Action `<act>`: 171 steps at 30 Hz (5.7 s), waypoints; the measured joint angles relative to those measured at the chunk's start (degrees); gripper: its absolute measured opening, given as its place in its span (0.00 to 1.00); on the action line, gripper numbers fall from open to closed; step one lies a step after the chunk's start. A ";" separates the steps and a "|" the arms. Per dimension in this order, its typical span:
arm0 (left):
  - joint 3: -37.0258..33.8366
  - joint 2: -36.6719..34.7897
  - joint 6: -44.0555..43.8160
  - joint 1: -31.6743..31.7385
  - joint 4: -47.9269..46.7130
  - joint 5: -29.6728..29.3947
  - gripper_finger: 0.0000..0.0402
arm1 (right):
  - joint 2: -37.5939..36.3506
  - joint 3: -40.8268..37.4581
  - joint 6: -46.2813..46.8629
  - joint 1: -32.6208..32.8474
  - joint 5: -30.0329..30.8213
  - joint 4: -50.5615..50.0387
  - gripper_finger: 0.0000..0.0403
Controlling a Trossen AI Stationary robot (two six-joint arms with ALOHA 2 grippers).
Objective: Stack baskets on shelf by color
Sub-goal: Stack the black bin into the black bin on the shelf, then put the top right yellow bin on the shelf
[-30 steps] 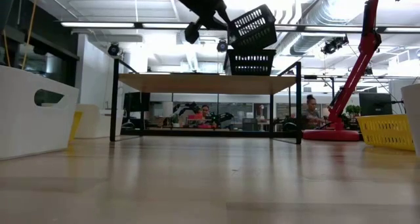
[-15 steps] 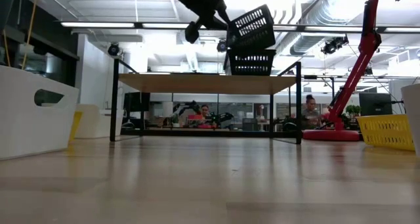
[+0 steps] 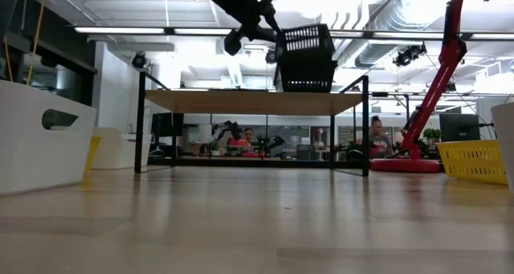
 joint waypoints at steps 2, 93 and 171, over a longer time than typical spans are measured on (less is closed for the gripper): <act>0.00 0.00 0.00 0.10 0.00 0.26 0.18 | 0.00 0.00 -0.11 0.00 0.10 0.00 0.48; -34.58 -48.92 23.47 -11.54 20.81 17.89 0.49 | 29.76 30.56 47.00 0.72 -21.48 -89.34 0.32; -34.53 -48.89 25.42 -11.54 19.30 9.24 0.49 | 42.41 56.52 25.75 -17.70 -14.36 -43.80 0.00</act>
